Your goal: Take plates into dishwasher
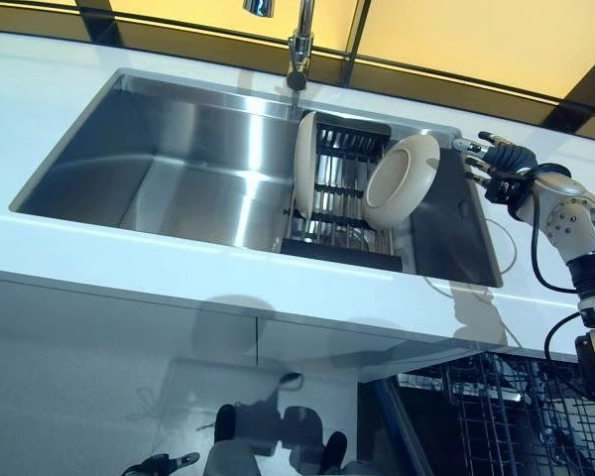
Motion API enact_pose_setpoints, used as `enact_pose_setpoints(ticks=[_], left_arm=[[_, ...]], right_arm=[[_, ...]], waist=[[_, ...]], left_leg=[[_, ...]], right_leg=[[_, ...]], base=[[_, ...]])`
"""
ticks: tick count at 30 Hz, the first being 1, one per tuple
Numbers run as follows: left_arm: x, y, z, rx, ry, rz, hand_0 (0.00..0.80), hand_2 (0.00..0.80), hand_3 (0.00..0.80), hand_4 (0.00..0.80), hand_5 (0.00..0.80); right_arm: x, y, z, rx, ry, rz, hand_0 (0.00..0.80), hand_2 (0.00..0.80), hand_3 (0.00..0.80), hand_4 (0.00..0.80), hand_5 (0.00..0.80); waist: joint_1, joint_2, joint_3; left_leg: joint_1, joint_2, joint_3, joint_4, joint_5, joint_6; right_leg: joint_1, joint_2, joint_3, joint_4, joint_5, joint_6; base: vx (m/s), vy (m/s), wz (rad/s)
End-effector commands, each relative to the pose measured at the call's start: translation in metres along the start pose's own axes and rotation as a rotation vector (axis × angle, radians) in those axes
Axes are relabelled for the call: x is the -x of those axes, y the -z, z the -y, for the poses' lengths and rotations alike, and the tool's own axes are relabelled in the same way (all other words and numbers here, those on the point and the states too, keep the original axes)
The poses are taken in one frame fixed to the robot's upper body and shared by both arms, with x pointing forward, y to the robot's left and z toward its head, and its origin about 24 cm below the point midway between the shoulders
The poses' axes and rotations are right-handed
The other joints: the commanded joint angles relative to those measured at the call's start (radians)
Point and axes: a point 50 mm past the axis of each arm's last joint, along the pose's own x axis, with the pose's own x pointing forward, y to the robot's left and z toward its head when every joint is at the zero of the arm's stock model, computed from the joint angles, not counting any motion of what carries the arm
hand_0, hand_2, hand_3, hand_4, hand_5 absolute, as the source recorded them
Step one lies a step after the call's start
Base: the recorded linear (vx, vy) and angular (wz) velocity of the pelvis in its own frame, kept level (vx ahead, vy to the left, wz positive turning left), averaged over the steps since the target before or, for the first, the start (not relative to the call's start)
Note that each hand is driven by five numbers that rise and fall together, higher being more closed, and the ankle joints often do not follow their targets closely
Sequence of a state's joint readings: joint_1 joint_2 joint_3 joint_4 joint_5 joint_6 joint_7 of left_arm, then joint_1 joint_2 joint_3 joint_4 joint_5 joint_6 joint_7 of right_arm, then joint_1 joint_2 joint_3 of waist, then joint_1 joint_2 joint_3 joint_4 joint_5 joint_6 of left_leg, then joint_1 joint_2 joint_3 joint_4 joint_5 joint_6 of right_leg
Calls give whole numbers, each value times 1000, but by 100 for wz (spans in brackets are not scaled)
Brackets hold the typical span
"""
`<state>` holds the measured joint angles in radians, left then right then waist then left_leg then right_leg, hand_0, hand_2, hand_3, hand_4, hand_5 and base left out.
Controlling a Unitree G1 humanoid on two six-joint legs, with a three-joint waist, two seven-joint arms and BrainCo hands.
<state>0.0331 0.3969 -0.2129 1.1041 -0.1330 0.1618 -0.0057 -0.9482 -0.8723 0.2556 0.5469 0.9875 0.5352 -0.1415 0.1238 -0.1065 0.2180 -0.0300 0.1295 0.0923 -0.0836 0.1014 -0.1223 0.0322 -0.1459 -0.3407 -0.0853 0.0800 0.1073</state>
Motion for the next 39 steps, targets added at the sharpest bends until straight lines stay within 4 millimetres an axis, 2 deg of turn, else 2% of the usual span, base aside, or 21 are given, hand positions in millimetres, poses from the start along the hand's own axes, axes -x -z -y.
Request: enact_pose_setpoints(ticks=[1, 10, 24, 39], left_arm=[[0, -4, -13, -31, -37, 11, 0, 0, 0, 0, 0], [1, -10, -14, -20, -69, 60, 0, 0, 0, 0, 0], [2, -15, -15, -13, -88, 96, 0, 0, 0, 0, 0], [2, -16, -12, -10, -72, 112, 0, 0, 0, 0, 0]], right_arm=[[6, -49, -29, 45, -90, 145, 0, 0, 0, 0, 0], [4, -44, -35, 60, -96, 122, 0, 0, 0, 0, 0], [2, -37, -30, 61, -88, 99, 0, 0, 0, 0, 0], [0, -34, -27, 70, -90, 79, 0, 0, 0, 0, 0]], waist=[[15, -14, -9], [24, -13, -4], [31, -23, 9], [31, -16, 16]], left_leg=[[31, -7, 16, -4, -57, 27], [33, -10, 13, -4, -56, 28], [24, -11, 9, -4, -54, 26], [25, -11, 9, -4, -54, 26]], right_leg=[[-6, -61, -20, 11, 22, 77], [1, -60, -21, 8, 20, 74], [4, -57, -25, 5, 19, 74], [5, -56, -21, 2, 17, 72]], base=[[18, 17, 6], [2, 2, 1], [0, 0, 0], [0, 0, 0]])
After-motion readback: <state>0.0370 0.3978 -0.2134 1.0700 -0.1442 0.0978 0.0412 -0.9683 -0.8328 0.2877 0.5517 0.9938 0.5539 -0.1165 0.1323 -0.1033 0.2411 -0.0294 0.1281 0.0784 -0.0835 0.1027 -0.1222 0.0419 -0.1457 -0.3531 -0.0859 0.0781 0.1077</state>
